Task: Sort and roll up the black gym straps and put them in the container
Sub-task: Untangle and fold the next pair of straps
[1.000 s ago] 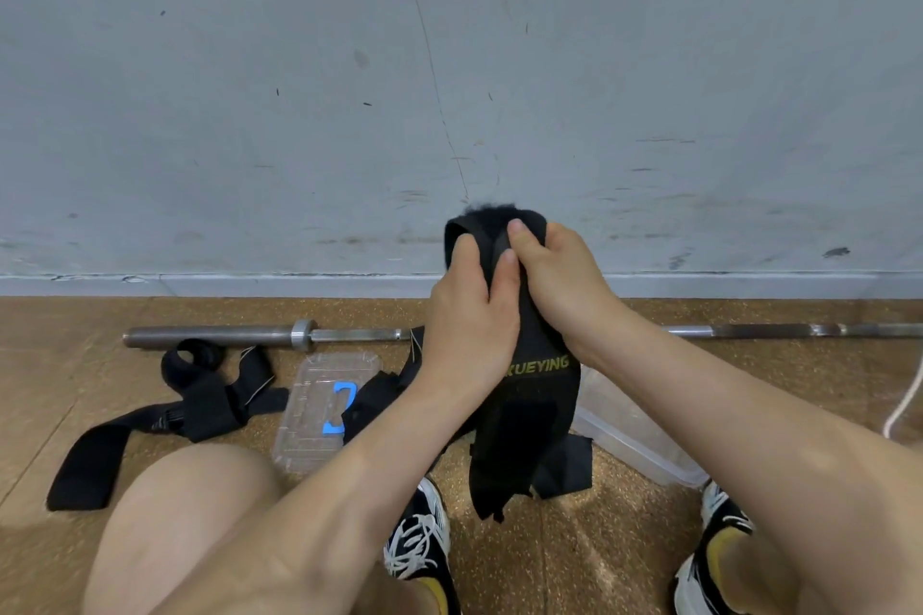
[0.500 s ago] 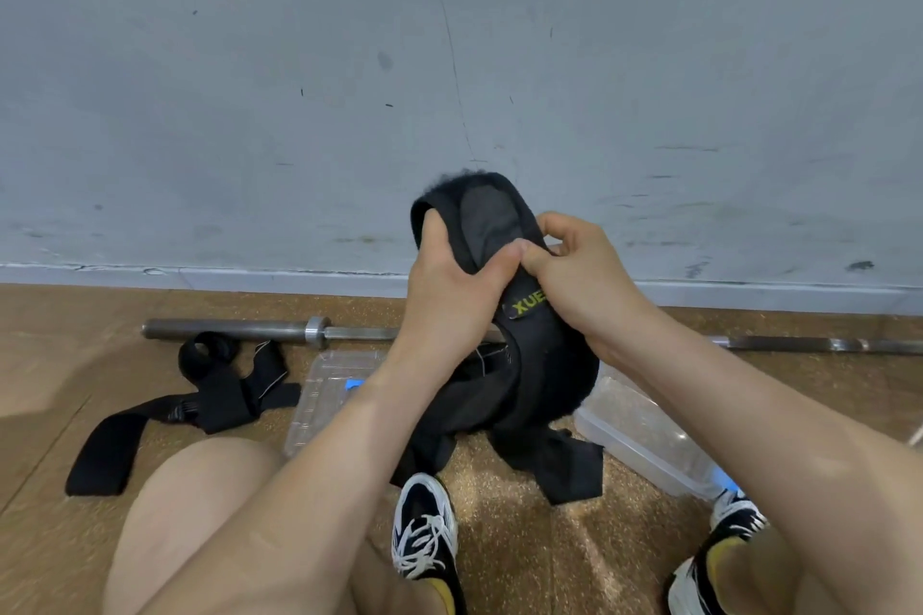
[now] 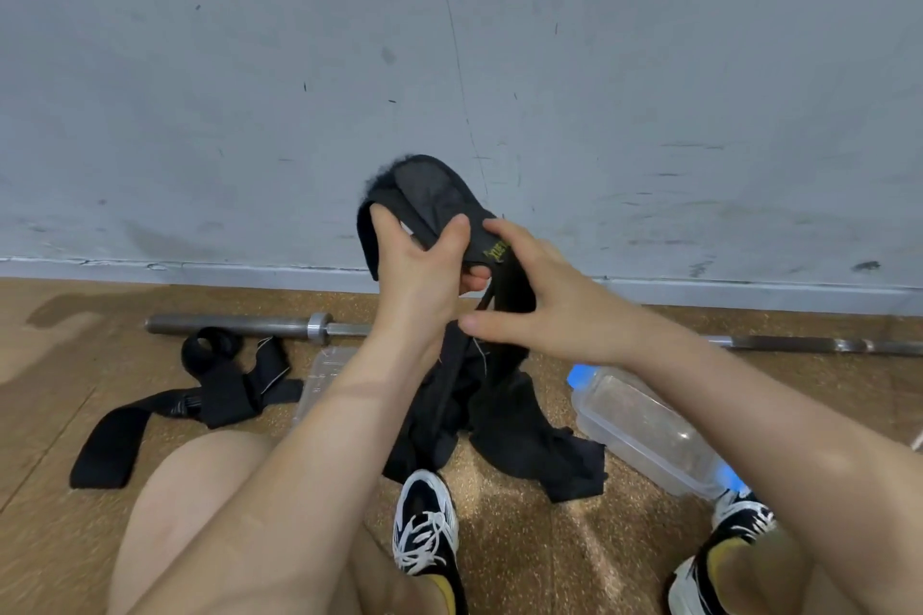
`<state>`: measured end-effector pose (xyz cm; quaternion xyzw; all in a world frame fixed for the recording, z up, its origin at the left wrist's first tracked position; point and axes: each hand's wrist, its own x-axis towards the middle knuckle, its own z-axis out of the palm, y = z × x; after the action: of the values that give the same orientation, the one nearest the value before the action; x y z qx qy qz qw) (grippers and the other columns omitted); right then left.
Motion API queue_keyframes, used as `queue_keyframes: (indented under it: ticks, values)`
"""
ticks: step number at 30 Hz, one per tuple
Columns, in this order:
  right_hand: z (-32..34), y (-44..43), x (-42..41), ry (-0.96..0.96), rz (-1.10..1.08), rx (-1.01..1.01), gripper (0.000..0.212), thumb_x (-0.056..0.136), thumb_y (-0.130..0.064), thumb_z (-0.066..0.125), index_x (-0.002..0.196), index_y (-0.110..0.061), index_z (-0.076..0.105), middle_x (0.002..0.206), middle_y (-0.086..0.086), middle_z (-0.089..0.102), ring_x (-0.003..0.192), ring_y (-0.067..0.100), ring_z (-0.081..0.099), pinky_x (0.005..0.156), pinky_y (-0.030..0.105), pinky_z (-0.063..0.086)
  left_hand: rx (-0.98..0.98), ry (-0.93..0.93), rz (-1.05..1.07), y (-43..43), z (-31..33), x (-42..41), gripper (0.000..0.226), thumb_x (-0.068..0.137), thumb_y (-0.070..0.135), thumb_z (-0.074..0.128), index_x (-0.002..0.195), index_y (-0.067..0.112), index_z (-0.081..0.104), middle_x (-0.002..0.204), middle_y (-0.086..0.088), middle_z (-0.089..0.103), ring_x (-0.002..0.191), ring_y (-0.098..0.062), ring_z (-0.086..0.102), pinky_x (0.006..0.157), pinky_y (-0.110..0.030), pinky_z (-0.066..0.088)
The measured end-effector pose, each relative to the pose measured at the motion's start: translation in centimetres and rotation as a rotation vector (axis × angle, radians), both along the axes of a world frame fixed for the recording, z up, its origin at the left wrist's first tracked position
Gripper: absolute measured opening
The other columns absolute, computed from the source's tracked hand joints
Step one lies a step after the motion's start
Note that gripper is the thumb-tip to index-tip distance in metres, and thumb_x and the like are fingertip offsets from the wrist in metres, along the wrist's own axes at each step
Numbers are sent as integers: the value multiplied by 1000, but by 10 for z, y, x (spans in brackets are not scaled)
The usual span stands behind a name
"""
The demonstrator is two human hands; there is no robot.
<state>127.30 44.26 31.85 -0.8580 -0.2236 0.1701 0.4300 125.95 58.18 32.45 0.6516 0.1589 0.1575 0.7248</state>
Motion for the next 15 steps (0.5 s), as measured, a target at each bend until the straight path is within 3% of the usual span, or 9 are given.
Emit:
queue_keyframes:
  ticks: [2,4,6,7,9,10,12,13,15]
  values:
    - [-17,8,-6,-91,-74,34,79,89,-31,67,153,-36,21,145,-4,43,128,9,46,101,24,38,-74,23,-49,-4,0,-2,31,96,7,58,116,12,35,92,-11,62,50,-14,61,51,-24,52]
    - [-26,13,-8,-114,-154,100,66,91,-12,55,149,-32,30,122,-6,58,98,8,59,84,24,45,-115,37,-85,-7,-1,-4,28,96,5,57,112,13,36,96,-14,60,53,-17,64,56,-26,55]
    - [-25,13,-8,-57,-209,137,61,88,-1,46,140,-33,41,99,-10,60,77,5,57,69,22,44,-124,45,-119,-7,1,-6,30,95,5,59,115,13,37,94,-13,60,58,-19,67,60,-27,57]
    - [-24,11,-6,-6,-224,157,58,86,2,44,133,-32,48,97,-9,62,78,6,59,70,23,47,-119,36,-162,-6,3,-6,35,95,4,61,120,13,38,93,-11,60,63,-19,69,63,-27,57]
    - [-21,5,-3,178,-245,240,50,80,9,42,111,-25,60,97,6,69,90,21,67,83,38,54,-26,16,-295,-1,5,-4,54,92,7,66,138,15,38,106,-5,63,86,-16,71,76,-26,58]
    - [-20,2,-1,306,-264,302,45,76,11,41,101,-19,63,94,13,71,91,30,68,85,44,55,141,16,-361,4,5,-2,68,91,10,68,148,19,33,125,-1,59,108,-12,65,89,-26,54]
    - [-16,-2,3,513,-302,427,34,68,11,41,92,-2,60,87,18,65,83,34,65,76,42,55,785,91,-409,19,-1,7,88,90,19,67,157,27,12,160,2,25,147,-13,26,116,-36,30]
    - [-14,-4,5,576,-301,471,35,63,9,43,94,2,58,87,18,60,81,33,60,71,38,52,1097,173,-367,25,-5,11,89,90,21,61,157,30,3,165,2,8,152,-17,7,121,-47,17]
    - [-10,-10,7,668,-266,553,50,53,4,46,101,3,60,95,19,55,86,33,55,73,36,48,1357,365,-292,34,-8,15,76,93,21,48,157,30,7,166,-2,5,152,-23,2,118,-59,9]
